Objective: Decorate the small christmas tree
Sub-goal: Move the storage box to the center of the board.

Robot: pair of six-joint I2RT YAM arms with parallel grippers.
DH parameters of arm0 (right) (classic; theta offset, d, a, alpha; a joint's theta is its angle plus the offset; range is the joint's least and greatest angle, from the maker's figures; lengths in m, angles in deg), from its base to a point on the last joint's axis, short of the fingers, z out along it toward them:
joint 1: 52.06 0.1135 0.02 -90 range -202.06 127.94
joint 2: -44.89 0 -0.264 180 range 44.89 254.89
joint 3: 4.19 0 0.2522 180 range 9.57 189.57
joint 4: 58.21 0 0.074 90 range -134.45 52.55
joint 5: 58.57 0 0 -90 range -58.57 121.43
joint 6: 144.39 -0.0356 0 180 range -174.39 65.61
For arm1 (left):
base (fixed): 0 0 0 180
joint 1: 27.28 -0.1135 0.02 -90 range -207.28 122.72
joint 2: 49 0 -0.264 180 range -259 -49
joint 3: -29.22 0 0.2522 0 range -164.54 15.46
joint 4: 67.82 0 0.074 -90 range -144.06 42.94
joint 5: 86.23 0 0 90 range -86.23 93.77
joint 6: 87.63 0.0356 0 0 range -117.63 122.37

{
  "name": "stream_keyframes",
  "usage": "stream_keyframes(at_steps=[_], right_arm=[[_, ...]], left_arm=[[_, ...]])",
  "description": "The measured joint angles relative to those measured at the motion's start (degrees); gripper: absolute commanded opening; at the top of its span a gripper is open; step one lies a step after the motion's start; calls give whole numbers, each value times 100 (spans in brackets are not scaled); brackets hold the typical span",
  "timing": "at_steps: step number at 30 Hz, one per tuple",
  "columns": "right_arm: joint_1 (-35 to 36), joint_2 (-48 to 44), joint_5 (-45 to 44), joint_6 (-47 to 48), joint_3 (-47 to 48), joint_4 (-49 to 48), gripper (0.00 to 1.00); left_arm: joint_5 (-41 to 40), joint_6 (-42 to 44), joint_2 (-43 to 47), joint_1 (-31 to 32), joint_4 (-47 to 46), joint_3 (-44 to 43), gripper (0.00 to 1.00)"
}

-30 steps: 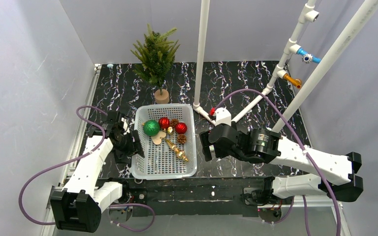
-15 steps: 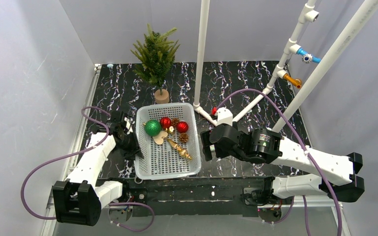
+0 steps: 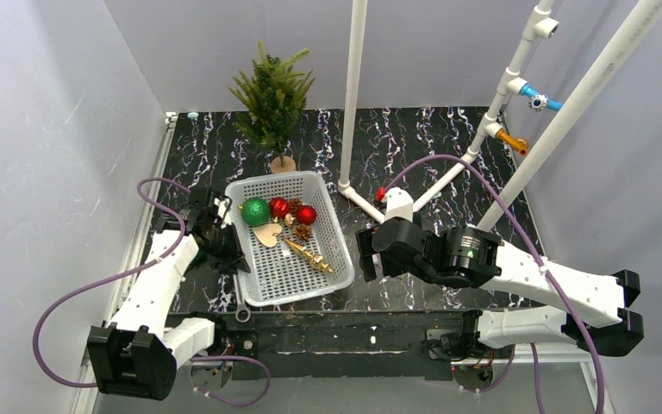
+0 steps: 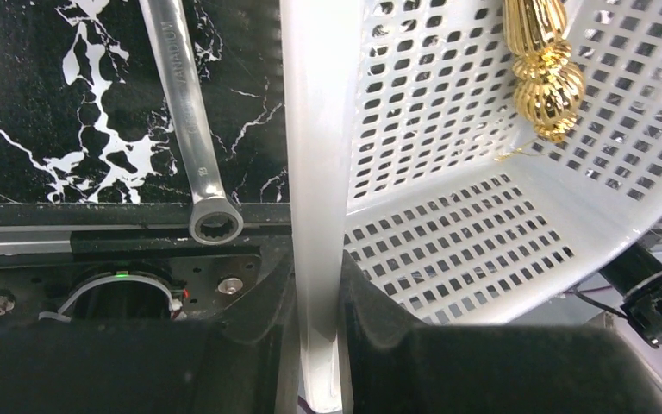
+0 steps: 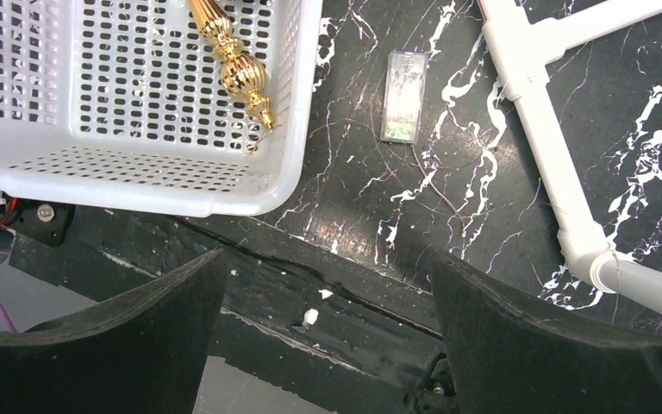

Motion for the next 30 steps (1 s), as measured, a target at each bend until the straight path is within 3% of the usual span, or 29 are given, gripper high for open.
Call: stream_keyframes(at_steps=[16,23,30], right_arm=[[0,-26,0,-4,0,13,95],[0,-76,-2,-61,-2,15,94],[0,-417,-50,-170,-68,44,94]], left_arm=[[1036,369,382,0,791,-260,0],[179,109,962,0,1025,-442,0],[-531,116,577,-203,1067,-1014,0]])
